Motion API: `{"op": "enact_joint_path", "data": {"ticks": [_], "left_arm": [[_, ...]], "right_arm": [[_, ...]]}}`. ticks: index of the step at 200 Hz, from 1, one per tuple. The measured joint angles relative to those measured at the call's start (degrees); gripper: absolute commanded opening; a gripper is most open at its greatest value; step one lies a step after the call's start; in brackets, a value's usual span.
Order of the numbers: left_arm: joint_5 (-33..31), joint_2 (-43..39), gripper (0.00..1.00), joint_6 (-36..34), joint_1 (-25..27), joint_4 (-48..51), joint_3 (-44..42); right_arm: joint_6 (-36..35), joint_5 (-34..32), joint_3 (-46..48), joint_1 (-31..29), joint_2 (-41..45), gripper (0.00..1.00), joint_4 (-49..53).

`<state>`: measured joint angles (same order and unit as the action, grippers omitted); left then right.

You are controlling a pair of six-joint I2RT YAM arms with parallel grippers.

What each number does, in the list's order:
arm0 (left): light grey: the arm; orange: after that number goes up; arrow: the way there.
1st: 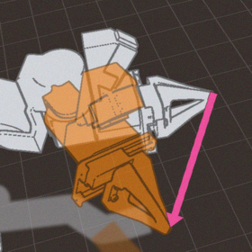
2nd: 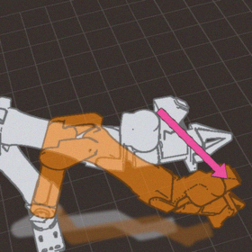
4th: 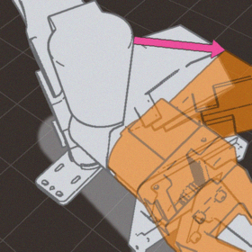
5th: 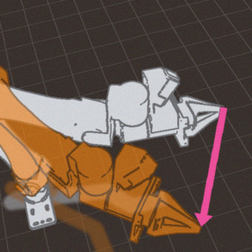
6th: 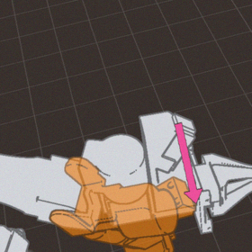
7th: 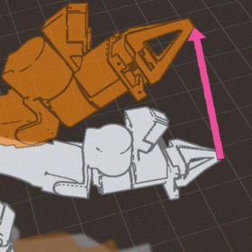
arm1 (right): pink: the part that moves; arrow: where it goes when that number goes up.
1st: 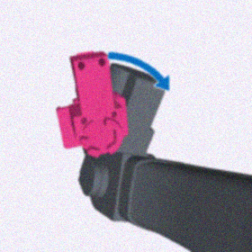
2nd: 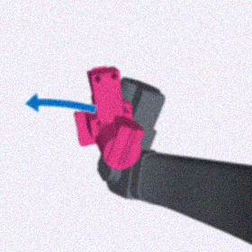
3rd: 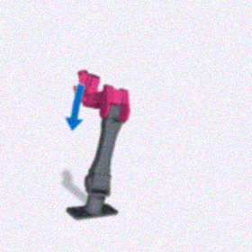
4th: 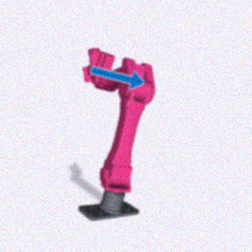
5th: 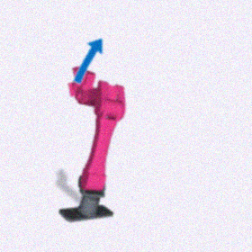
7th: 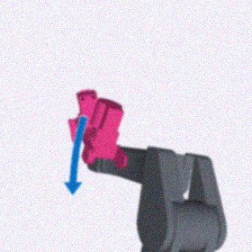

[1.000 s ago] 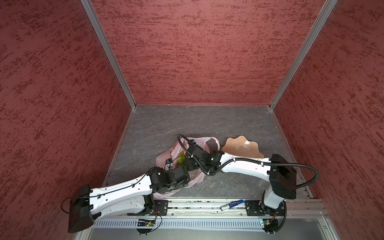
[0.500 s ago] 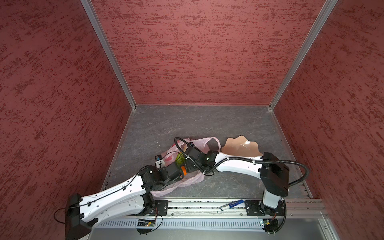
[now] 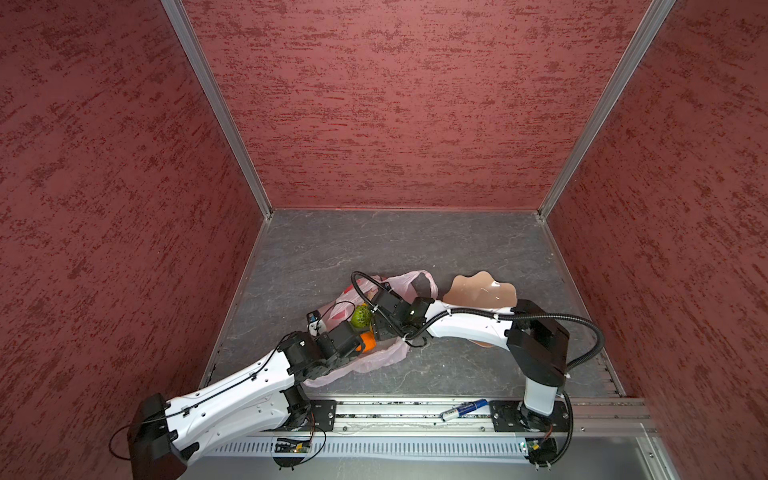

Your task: Take the fake fruits out of the plastic bag

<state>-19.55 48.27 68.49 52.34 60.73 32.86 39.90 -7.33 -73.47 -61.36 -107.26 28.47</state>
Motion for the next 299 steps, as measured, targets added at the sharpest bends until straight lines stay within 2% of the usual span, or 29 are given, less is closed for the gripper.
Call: {"op": "enact_joint_path", "data": {"ticks": [60, 99, 167, 220, 260, 299], "left_arm": [[1.5, -0.4, 0.96, -0.4, -0.7, -3.1, -1.5], [2.1, -0.3, 0.96, -0.4, -0.7, -4.4, -2.1], [2.7, 0.0, 0.96, -0.7, -2.2, -5.1, -2.1], [2.8, -1.0, 0.97, -2.7, -6.1, -6.5, -2.2], [3.0, -1.0, 0.97, -5.0, -9.2, -8.2, -2.2], [3.2, -1.0, 0.98, -6.9, -11.7, -9.4, -2.2]], "right_arm": [[-0.1, 0.2, -2.5, 1.8, -3.4, 0.75, -2.1], [-0.1, 0.4, -3.1, 2.4, -4.4, 0.71, -3.8], [-0.6, 1.0, -3.1, 3.0, -4.9, 0.51, -5.6], [-2.5, 1.2, -3.1, 3.1, -5.0, 0.34, -5.8], [-4.4, 1.3, -3.0, 3.1, -4.6, 0.28, -5.5], [-6.2, 1.6, -2.7, 3.1, -2.3, 0.26, -3.8]]}}
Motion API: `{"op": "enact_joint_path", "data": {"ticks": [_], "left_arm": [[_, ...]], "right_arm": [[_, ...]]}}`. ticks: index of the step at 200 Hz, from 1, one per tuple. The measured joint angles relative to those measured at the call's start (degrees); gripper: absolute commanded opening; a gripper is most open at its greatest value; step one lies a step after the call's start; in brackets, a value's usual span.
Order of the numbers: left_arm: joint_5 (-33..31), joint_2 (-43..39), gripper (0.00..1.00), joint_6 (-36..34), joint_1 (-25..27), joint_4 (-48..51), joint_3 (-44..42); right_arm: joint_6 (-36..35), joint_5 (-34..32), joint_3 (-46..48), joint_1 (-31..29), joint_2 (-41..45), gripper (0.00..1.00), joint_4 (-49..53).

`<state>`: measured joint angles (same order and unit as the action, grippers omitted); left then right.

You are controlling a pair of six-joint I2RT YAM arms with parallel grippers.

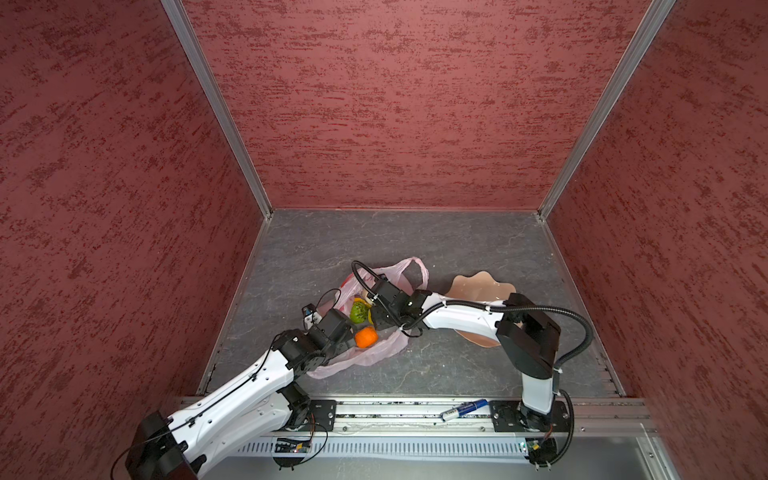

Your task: Take the fake fruits out of the plastic bag

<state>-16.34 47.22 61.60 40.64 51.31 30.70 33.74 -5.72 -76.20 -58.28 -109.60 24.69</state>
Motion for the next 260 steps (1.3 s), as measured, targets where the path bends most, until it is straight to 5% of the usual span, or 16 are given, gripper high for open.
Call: {"op": "enact_joint_path", "data": {"ticks": [201, 260], "left_arm": [[1.3, 1.0, 0.98, -2.1, -2.4, -4.5, 0.0], [1.5, 1.1, 0.98, -2.1, -2.4, -4.7, 0.0]], "right_arm": [[-2.9, 2.2, 0.0, 0.3, 20.7, 0.22, 6.6], [-5.3, 0.0, -2.4, 7.2, 27.9, 0.22, 11.2]]}}
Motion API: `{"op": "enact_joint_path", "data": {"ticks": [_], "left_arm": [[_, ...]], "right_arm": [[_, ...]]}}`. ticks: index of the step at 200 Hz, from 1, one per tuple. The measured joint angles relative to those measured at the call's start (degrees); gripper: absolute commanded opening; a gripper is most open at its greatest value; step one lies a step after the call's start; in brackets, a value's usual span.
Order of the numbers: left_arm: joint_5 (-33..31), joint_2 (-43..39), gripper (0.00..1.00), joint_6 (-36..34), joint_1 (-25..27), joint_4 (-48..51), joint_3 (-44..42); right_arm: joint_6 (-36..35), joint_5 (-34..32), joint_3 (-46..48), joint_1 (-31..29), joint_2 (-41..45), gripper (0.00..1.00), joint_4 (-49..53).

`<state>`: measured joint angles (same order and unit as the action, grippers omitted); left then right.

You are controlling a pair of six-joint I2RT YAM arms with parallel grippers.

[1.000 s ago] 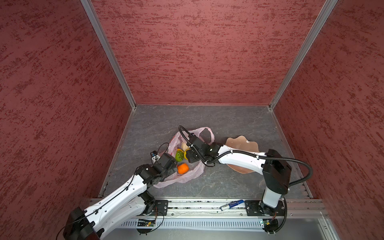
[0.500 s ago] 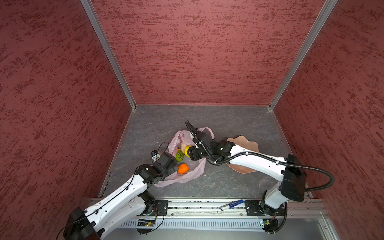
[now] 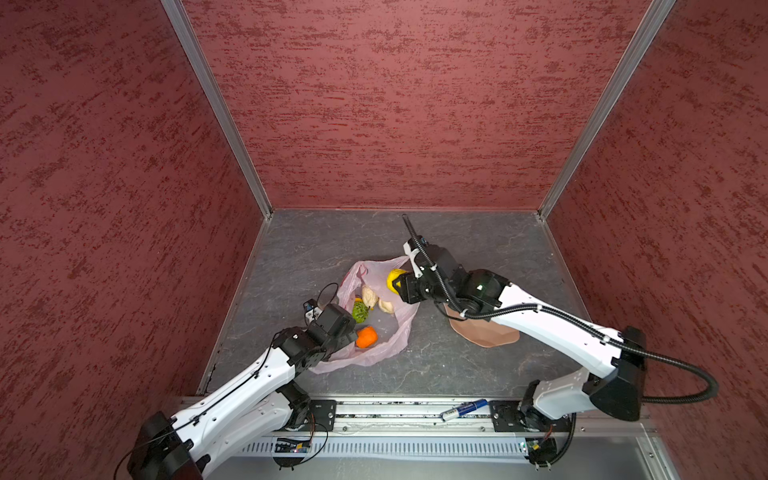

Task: Take the fake fruits out of the plastic bag
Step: 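Lift the yellow fruit out of the bag with the right gripper toward the bowl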

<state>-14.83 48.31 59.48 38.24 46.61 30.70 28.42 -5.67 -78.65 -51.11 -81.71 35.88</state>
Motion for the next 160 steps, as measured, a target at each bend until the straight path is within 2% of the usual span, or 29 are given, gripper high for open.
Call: {"op": "enact_joint_path", "data": {"ticks": [71, 112, 160], "left_arm": [[0.0, -1.7, 0.99, 0.0, 0.0, 0.2, 0.0], [0.0, -2.6, 0.99, 0.0, 0.0, 1.1, 0.0], [0.0, -2.4, 0.99, -0.5, 0.0, 1.4, 0.0]], "right_arm": [[-3.3, -3.4, -0.9, 13.2, 5.0, 0.22, 4.0], [-3.4, -3.9, 6.1, 21.0, 10.3, 0.22, 4.7], [-1.6, -3.5, 16.9, 27.1, 14.3, 0.21, 4.4]]}}
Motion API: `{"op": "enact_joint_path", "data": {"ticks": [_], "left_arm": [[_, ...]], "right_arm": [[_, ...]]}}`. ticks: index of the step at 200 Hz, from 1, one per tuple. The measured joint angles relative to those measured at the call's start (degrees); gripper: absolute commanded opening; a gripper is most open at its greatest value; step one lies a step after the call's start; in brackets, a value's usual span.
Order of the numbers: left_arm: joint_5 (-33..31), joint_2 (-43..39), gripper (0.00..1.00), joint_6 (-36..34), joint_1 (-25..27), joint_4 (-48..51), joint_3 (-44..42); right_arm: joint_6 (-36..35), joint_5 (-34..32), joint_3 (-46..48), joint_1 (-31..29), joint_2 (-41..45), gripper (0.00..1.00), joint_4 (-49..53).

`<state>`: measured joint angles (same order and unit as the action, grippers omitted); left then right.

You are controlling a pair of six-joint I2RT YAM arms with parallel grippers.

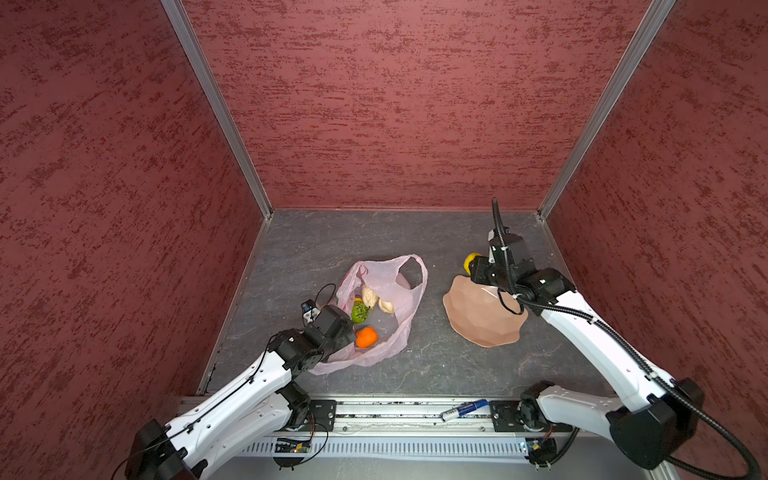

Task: Take the fake fruits out of the plastic bag
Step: 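Lift the yellow fruit out of the bag with the right gripper toward the bowl, then lower the yellow fruit into the beige bowl and open the right gripper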

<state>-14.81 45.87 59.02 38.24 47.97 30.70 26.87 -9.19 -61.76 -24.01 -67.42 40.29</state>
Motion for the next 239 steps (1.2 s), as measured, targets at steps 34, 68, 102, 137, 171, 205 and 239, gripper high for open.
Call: {"op": "enact_joint_path", "data": {"ticks": [34, 68, 102, 137, 171, 205, 239], "left_arm": [[0.0, 0.8, 0.99, -0.6, 0.0, 0.0, 0.0], [0.1, 1.0, 0.99, -0.8, 0.0, 0.0, 0.0], [0.4, 1.0, 0.99, -0.8, 0.0, 0.0, 0.0], [0.5, 1.0, 0.99, -0.8, -0.1, 0.0, 0.0], [0.8, 1.0, 0.99, -0.8, -0.1, 0.0, 0.0], [0.8, 1.2, 0.99, -0.8, -0.1, 0.0, 0.0], [0.8, 1.5, 0.99, -0.9, -0.1, 0.0, 0.0]], "right_arm": [[2.3, 0.9, 7.3, 2.8, 0.5, 0.21, -1.2], [4.0, 2.1, 12.3, 4.7, 0.6, 0.21, -3.2], [5.5, 2.8, 16.4, 5.7, 0.7, 0.22, -5.3], [6.4, 3.2, 19.5, 6.2, 0.0, 0.24, -7.4], [7.1, 3.8, 21.5, 6.3, -2.0, 0.28, -9.5], [7.4, 4.1, 22.6, 6.4, -3.7, 0.37, -11.0], [7.7, 4.1, 24.0, 6.5, -4.3, 0.5, -11.9]]}}
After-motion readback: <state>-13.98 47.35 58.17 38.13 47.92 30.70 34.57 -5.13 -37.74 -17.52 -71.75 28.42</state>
